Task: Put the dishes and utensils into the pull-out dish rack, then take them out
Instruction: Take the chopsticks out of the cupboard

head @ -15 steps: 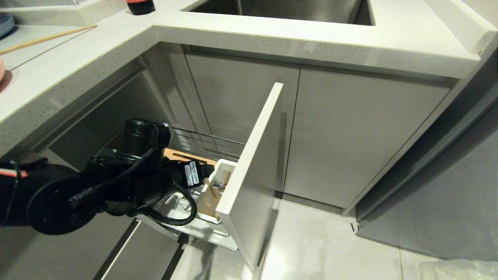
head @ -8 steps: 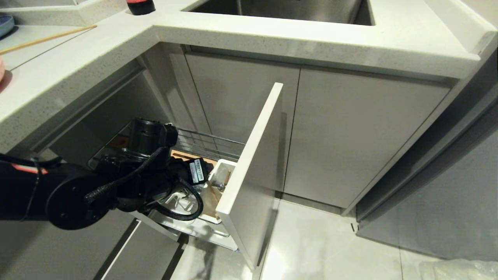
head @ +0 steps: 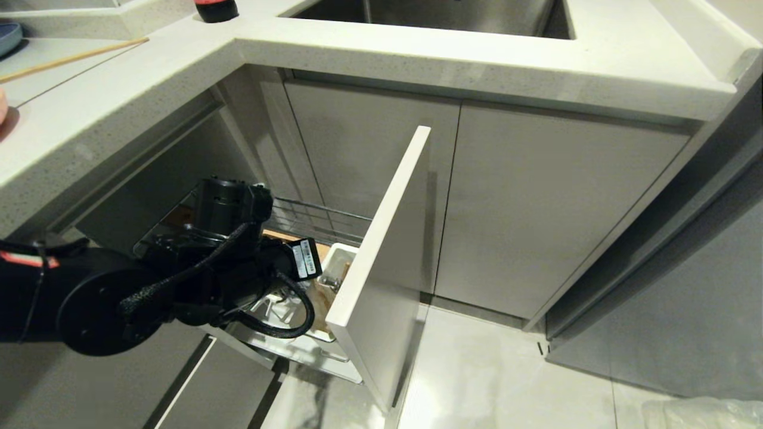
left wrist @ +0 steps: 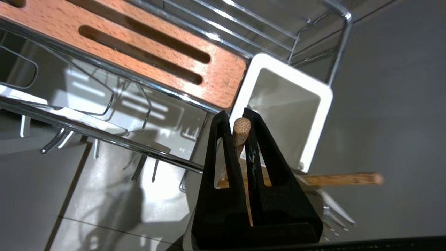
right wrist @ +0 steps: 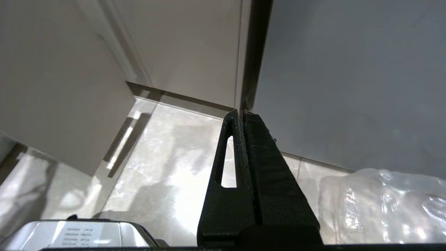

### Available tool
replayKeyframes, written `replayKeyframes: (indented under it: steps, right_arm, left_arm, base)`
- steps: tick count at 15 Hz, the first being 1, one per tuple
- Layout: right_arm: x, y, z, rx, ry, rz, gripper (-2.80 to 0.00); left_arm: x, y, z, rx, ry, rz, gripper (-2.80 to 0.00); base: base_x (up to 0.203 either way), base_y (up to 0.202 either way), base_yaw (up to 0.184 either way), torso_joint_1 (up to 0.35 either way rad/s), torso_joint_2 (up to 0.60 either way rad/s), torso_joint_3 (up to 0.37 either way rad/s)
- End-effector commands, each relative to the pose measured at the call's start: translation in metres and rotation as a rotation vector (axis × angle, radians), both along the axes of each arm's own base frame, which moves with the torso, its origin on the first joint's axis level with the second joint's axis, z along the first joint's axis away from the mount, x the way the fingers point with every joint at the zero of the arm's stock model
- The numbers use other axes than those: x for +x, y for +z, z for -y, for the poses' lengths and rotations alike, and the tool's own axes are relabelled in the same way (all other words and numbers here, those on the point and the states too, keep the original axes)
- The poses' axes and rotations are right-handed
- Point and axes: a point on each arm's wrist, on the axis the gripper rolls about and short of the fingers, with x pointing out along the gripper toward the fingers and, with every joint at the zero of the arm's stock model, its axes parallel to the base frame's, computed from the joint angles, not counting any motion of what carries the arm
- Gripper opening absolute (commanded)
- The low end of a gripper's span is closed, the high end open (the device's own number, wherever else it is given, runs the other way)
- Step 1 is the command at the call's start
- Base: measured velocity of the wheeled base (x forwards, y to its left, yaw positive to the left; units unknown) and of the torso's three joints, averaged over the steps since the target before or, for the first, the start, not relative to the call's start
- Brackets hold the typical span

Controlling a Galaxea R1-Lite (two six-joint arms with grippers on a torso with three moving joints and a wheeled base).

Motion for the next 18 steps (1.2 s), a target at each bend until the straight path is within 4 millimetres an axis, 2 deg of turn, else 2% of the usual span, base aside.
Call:
replayKeyframes:
  steps: [1,4,10,14,18]
  right_arm:
    - [0.000,0.000,0.000,0.000,0.001,0.001,-2.80]
    - [0.000,0.000,0.000,0.000,0.001,0.000,-2.80]
    - [0.000,0.000,0.000,0.000,0.001,0.001,-2.80]
    - [0.000,0.000,0.000,0.000,0.001,0.001,-2.80]
    - [0.000,0.000,0.000,0.000,0.001,0.001,-2.80]
  left_arm:
    - [-0.006,0.009,0.001,-0.015,-0.006,0.029,-2.80]
    - [-0.016,0.023,0.004,-0.025,0.001,0.080,-2.80]
    - [-0.046,0.065,0.002,-0.041,0.060,0.231,-2.80]
    - [-0.074,0.105,-0.017,-0.049,0.090,0.359,-2.80]
    - [-0.114,0.161,-0.049,-0.068,0.159,0.558,-2.80]
  base:
    - [0.000,0.000,0.000,0.000,0.00,0.000]
    - [0.000,0.000,0.000,0.000,0.00,0.000]
    - [0.000,0.000,0.000,0.000,0.00,0.000]
    - [0.000,0.000,0.000,0.000,0.00,0.000]
    - [0.000,0.000,0.000,0.000,0.00,0.000]
